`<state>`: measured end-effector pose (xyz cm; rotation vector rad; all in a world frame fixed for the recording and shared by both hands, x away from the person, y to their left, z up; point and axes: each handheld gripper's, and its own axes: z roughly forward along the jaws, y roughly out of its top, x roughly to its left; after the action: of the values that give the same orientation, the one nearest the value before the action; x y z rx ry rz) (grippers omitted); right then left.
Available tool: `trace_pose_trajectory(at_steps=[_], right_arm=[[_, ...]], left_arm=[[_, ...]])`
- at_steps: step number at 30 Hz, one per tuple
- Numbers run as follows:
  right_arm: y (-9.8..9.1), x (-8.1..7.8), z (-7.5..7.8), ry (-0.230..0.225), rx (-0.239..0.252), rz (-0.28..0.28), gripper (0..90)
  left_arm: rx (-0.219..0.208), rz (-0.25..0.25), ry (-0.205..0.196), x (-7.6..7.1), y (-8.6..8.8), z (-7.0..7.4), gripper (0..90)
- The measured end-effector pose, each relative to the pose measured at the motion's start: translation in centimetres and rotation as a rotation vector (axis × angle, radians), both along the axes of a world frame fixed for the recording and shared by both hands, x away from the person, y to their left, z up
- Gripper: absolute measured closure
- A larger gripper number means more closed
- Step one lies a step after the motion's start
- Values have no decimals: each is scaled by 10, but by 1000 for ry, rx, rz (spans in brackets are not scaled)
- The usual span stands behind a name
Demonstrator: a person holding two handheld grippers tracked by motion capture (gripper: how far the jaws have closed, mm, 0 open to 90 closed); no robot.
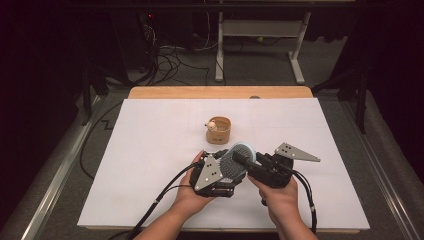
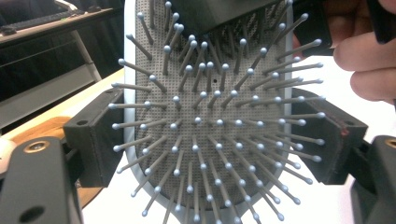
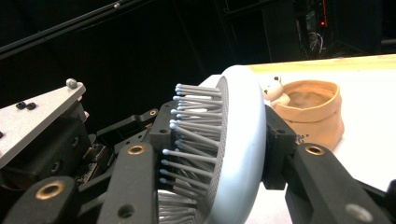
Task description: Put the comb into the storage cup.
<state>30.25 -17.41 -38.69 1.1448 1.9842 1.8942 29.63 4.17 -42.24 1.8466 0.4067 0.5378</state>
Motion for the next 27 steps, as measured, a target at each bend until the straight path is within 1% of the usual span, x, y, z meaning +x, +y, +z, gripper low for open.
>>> trace_pose_trajectory(at_steps=[5, 9, 14, 17, 21, 24, 27], right_arm=[[0, 0, 0, -1, 1, 0, 599], [0, -1, 0, -5, 2, 1, 602], [0, -2, 1, -10, 8, 2, 603], [0, -2, 2, -19, 14, 7, 603], [-1, -3, 4, -31, 19, 1, 604], [-4, -4, 6, -41, 24, -1, 605], [-6, -4, 7, -57, 13, -14, 605]], left_arm=[[-2, -3, 7, 0, 0, 0, 192], [-12, -8, 16, 1, 0, 0, 178], [-22, -19, 45, 2, 1, 1, 153], [-26, -29, 48, 3, 1, 1, 142], [-39, -26, 46, 3, 2, 2, 103], [-39, -25, 65, 4, 2, 2, 61], [-35, -28, 80, 5, 3, 2, 30]])
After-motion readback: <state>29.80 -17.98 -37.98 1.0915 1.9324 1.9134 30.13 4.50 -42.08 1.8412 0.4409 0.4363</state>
